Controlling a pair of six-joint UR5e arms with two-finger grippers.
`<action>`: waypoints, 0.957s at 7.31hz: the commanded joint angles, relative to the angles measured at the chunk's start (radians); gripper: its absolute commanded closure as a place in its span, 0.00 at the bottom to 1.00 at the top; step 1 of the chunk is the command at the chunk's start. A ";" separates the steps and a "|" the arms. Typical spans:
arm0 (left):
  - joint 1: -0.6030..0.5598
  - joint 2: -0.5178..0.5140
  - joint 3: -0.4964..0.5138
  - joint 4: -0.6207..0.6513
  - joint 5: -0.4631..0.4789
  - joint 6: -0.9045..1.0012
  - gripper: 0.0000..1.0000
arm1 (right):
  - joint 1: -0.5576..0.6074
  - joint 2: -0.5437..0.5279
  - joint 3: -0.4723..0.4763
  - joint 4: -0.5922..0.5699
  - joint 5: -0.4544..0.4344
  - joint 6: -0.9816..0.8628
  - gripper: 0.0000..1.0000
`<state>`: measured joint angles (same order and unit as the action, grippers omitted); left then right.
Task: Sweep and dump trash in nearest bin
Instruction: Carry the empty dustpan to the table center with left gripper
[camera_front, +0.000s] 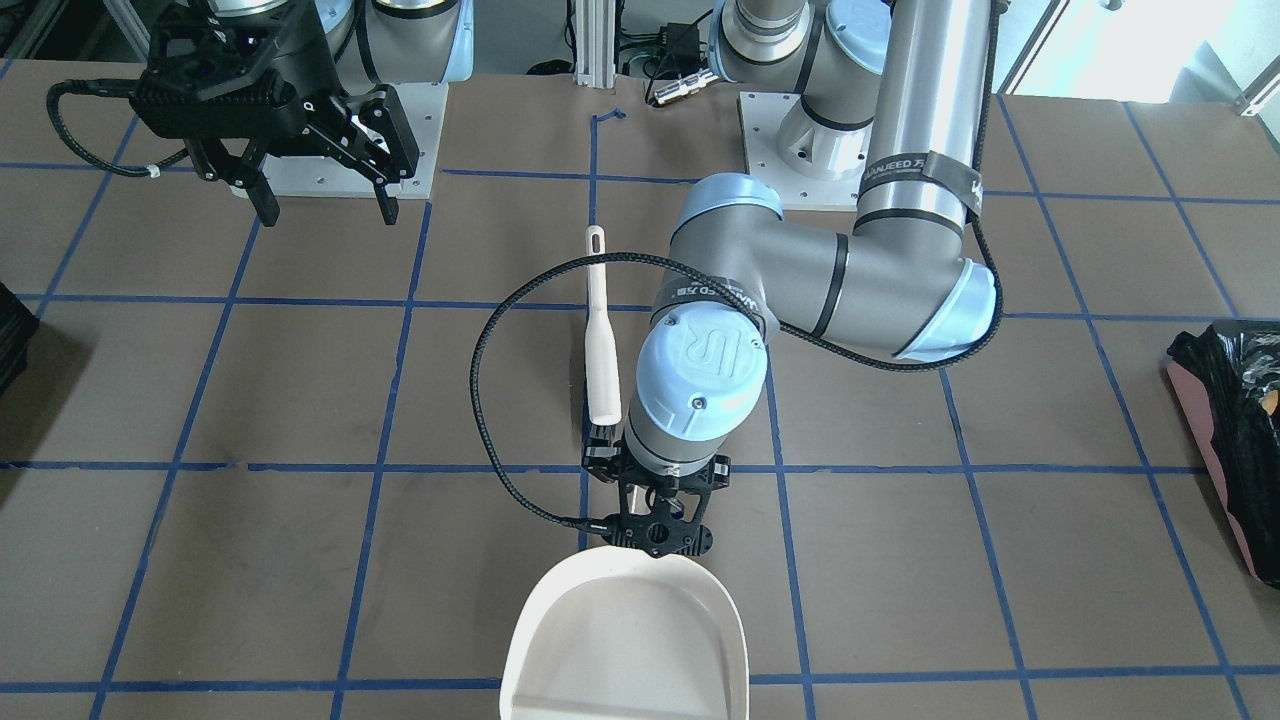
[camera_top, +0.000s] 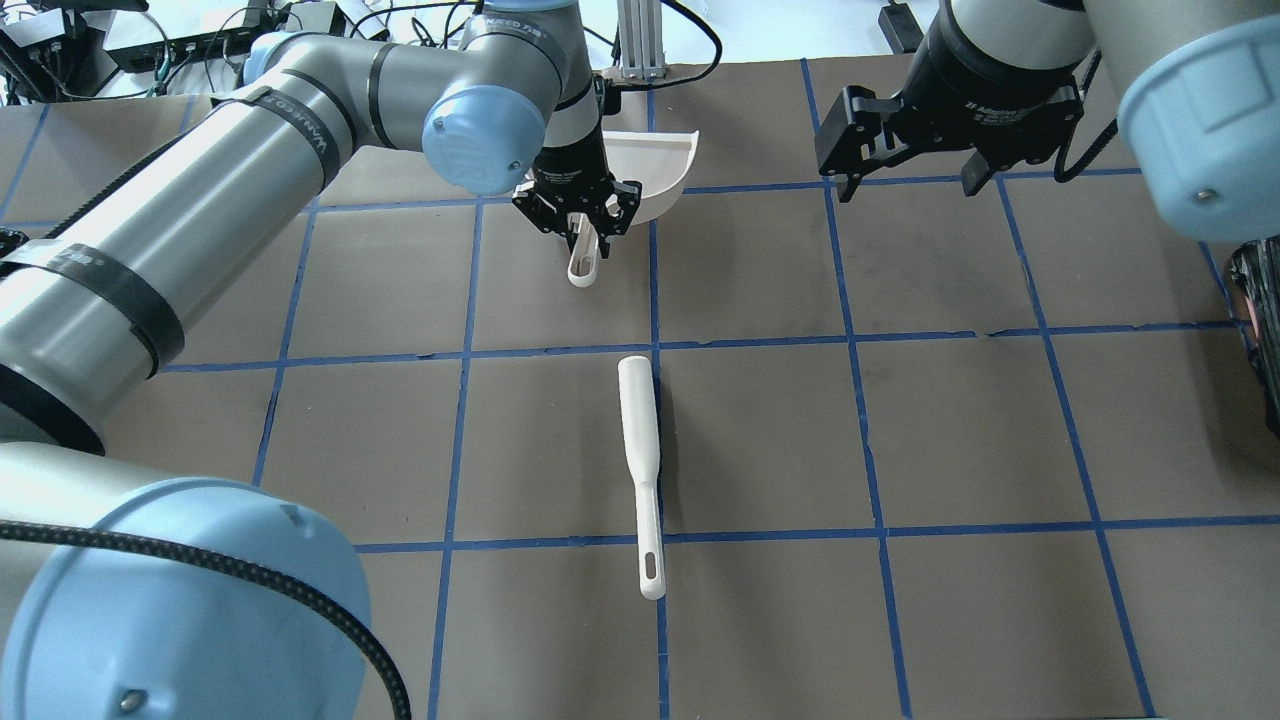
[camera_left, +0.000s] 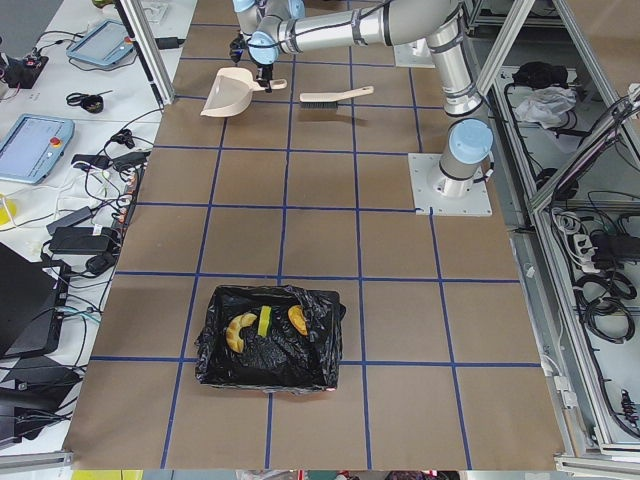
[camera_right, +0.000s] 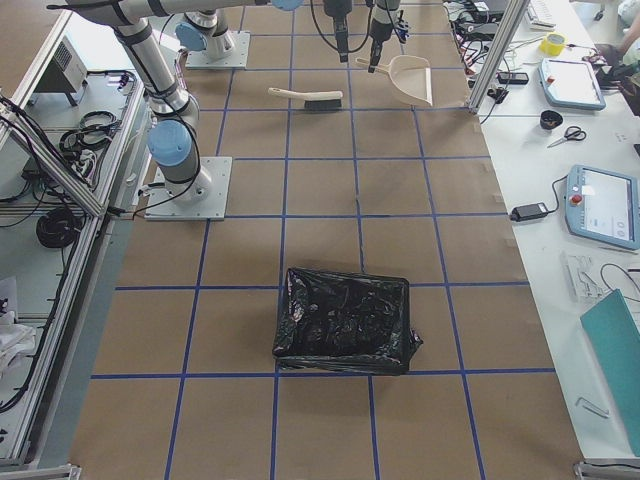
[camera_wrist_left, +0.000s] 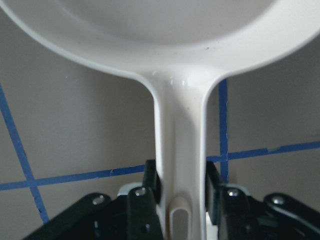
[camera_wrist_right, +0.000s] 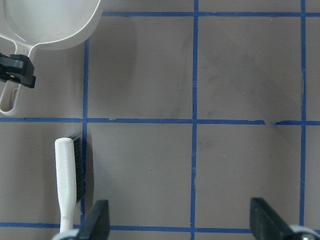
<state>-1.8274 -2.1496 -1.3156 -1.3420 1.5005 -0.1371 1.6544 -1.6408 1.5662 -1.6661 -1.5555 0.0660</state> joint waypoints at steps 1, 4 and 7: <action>-0.032 -0.027 -0.001 0.014 -0.029 -0.044 1.00 | -0.001 0.001 0.000 0.000 0.000 0.000 0.00; -0.059 -0.038 -0.013 0.014 -0.054 -0.107 1.00 | -0.001 0.001 0.002 0.002 0.000 0.000 0.00; -0.059 -0.055 -0.013 0.015 -0.045 -0.091 1.00 | -0.001 0.001 0.003 0.002 0.000 0.000 0.00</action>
<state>-1.8864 -2.1974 -1.3279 -1.3274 1.4522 -0.2330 1.6537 -1.6398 1.5690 -1.6644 -1.5555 0.0660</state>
